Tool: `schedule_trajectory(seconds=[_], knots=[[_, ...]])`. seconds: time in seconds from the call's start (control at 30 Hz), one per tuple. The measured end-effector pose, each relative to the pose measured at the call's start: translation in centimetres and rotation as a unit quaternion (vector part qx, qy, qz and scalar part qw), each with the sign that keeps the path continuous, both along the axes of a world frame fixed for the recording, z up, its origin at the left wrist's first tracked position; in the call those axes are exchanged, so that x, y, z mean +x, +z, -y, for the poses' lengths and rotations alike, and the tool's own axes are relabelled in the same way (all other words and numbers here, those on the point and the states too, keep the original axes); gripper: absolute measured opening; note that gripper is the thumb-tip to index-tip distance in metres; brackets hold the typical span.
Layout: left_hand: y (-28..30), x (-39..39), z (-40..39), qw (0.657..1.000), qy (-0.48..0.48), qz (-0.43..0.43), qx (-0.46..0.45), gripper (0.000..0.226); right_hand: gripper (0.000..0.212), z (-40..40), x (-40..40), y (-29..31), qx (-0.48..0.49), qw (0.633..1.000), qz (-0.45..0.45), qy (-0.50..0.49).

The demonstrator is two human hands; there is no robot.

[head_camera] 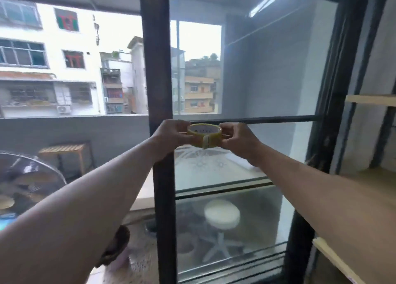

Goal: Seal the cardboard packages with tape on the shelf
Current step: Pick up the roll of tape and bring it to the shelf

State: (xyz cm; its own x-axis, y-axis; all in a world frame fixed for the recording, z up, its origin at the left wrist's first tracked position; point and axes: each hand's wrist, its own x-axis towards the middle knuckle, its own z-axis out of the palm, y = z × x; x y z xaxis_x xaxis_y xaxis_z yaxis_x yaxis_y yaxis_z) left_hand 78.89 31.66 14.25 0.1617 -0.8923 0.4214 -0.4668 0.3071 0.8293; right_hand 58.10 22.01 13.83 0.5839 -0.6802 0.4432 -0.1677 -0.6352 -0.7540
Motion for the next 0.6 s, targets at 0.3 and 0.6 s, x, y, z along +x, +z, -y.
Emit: schedule_trajectory(seconds=[0.3, 0.6], knots=[[-0.8, 16.1, -17.4, 0.977, 0.205, -0.054, -0.016, 0.069, 0.021, -10.5, 20.2, -1.0, -0.022, 0.975, 0.036, 0.217], [-1.7, 23.8, -31.2, 0.924, 0.377, -0.059, -0.016, 0.059, 0.037, -18.3, 37.2, -1.8, -0.018, 0.929, 0.008, 0.369]])
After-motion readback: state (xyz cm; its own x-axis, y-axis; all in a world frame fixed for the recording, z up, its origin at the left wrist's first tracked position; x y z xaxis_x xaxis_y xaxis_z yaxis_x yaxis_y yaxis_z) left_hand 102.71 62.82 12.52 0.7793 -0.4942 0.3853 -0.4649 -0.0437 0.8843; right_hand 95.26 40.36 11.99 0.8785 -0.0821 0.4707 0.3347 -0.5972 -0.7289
